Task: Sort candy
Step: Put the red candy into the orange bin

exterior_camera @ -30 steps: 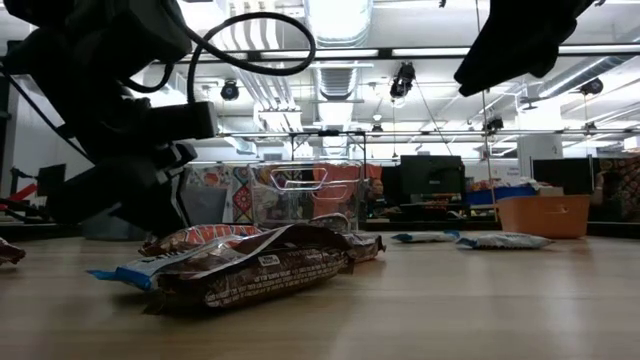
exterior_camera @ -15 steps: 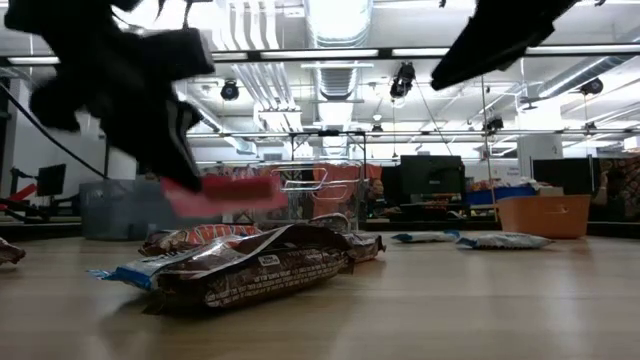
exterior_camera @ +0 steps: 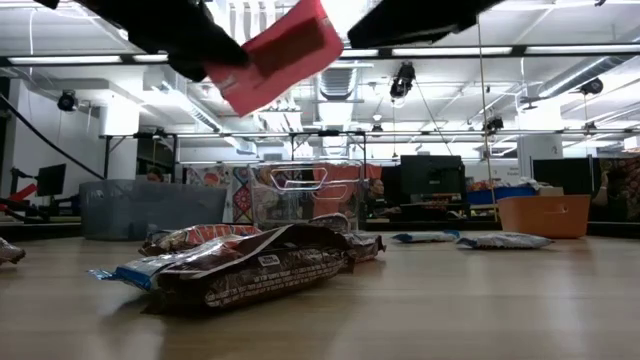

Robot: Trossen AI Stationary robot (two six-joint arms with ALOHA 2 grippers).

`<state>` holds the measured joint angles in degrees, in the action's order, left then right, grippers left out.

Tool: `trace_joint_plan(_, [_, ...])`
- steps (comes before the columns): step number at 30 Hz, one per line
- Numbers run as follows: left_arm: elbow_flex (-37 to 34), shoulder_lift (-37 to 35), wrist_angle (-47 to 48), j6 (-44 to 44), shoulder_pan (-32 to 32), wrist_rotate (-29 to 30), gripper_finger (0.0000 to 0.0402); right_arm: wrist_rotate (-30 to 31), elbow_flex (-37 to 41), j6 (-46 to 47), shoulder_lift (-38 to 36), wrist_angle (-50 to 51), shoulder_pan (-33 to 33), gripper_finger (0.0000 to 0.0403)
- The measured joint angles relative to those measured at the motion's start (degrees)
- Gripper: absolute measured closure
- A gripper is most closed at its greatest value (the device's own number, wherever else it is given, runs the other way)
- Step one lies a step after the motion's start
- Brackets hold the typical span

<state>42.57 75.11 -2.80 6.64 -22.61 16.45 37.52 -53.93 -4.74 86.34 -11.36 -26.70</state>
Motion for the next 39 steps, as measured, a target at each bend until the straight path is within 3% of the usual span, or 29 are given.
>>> trace_joint_plan(8, [0.0, 3.6, -6.5, -0.8, 0.4, -0.1, 0.0402, -7.8, 0.0, -0.4, 0.4, -2.5, 2.4, 0.0223])
trace_joint_plan(13, [0.0, 5.6, -10.6, -2.3, 0.4, -0.1, 0.0402, -9.3, 0.0, 0.0, 0.9, -2.5, 3.1, 0.0231])
trace_joint_plan(17, [0.1, 6.1, -11.1, -2.3, 0.7, -0.1, 0.0401, -9.5, 0.0, 0.2, 0.9, -2.4, 3.1, 0.0272])
trace_joint_plan(22, [0.1, 6.1, -11.2, -2.3, 0.7, 0.0, 0.0401, -9.5, 0.0, -0.5, 0.9, -2.1, 3.1, 0.0373])
trace_joint_plan(27, [0.1, 6.1, -11.1, -0.8, 0.8, 2.2, 0.0398, -9.5, 0.0, -1.2, 0.9, -2.0, 3.1, 0.0387])
trace_joint_plan(34, [0.1, 5.6, -8.9, -1.6, 0.8, 2.5, 0.0331, -9.2, 0.0, -0.1, 0.1, 0.2, 3.2, 0.0389])
trace_joint_plan(39, [0.1, 3.0, -2.3, -1.6, 0.8, 3.7, 0.0281, -9.1, -2.9, 5.8, -2.5, 14.0, 5.1, 0.039])
